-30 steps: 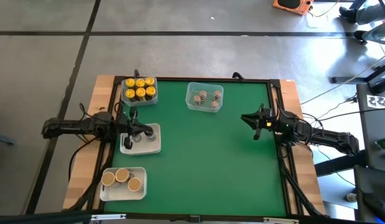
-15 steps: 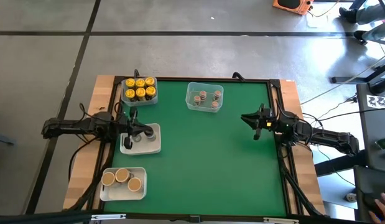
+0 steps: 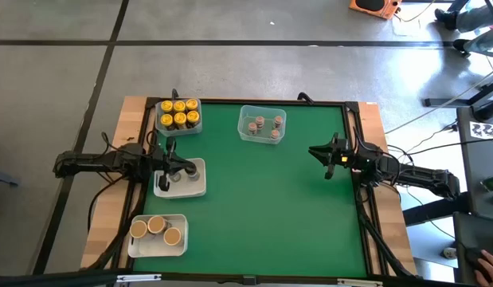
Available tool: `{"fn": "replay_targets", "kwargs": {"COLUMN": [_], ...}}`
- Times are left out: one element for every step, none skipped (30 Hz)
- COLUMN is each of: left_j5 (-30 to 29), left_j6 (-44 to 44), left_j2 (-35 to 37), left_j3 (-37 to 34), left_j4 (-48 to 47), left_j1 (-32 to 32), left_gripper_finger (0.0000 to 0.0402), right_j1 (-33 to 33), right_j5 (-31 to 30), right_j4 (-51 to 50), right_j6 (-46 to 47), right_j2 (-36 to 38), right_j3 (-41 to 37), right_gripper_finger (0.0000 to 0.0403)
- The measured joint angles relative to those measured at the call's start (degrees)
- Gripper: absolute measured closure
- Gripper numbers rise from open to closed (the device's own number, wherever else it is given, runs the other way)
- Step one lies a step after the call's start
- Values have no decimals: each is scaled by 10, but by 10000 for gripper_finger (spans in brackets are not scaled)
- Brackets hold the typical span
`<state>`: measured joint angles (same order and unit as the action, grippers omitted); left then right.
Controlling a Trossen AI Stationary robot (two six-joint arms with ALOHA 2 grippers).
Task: Sort spices by type
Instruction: Return to Home Position
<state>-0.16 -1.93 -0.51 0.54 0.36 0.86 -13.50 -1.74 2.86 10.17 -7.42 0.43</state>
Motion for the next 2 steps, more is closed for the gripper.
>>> {"fn": "replay_targets", "kwargs": {"left_j5": [0, 0], "left_j6": [0, 0], "left_j2": [0, 0], "left_j3": [0, 0], "left_j4": [0, 0], "left_j1": [0, 0], "left_gripper_finger": [396, 396], "right_j1": [0, 0], "right_j5": [0, 0], "right_j4": [0, 0], "right_j6": [0, 0], "right_j2": [0, 0], "right_j3": [0, 0], "right_gripper_finger": [339, 339]}}
